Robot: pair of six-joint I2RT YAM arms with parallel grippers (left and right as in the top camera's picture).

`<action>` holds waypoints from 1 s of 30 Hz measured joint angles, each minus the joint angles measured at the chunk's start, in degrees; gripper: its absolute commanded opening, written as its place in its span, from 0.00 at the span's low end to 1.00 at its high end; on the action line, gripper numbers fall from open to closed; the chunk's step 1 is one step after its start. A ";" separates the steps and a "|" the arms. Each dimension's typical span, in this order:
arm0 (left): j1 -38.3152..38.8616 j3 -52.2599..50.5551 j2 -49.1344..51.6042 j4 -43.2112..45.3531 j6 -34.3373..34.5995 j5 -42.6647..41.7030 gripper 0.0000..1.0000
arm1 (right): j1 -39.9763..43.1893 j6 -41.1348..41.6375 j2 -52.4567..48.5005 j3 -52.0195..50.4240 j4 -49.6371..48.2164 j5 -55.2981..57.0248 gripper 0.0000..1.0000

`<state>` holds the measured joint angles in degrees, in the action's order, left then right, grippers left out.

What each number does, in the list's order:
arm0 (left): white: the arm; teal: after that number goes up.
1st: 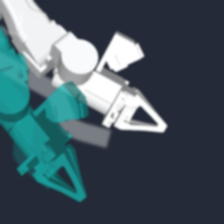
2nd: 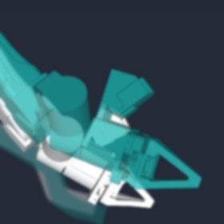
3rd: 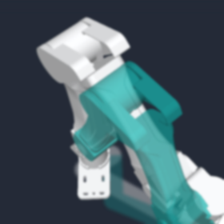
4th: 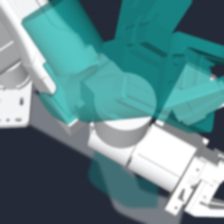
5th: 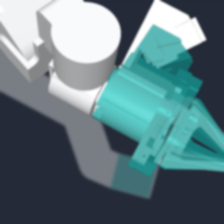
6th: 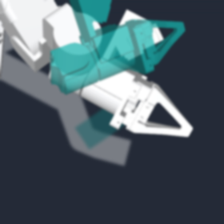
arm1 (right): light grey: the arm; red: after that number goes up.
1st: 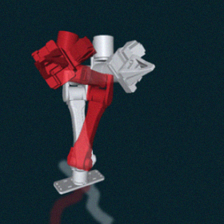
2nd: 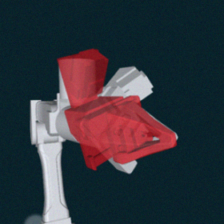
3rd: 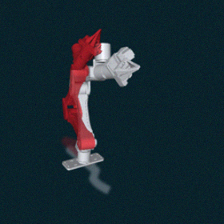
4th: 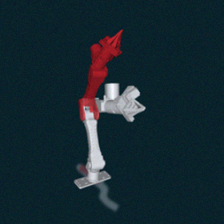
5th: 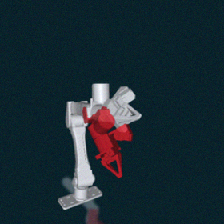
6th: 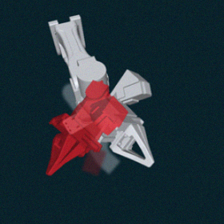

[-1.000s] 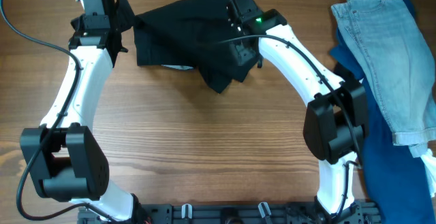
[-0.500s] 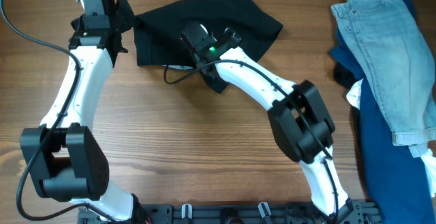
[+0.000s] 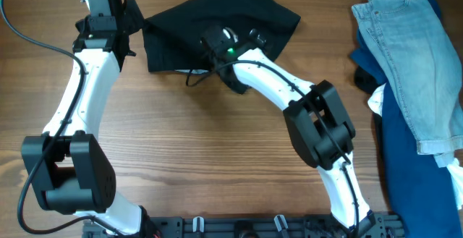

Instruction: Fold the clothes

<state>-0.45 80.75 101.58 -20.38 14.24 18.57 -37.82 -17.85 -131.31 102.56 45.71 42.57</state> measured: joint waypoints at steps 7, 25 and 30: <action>0.00 0.00 0.00 -1.40 -0.02 0.00 1.00 | -7.98 0.15 0.00 0.00 0.83 -3.89 1.00; 0.00 0.00 0.00 -2.45 0.00 0.00 1.00 | 0.35 1.09 0.00 0.00 1.88 -9.09 0.43; 0.00 0.00 0.00 -2.67 0.00 0.00 1.00 | 0.15 1.05 0.00 0.00 2.56 -10.88 0.49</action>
<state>-0.45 80.75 101.58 -23.05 14.24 18.57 -37.67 -16.80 -131.31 102.56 48.27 31.68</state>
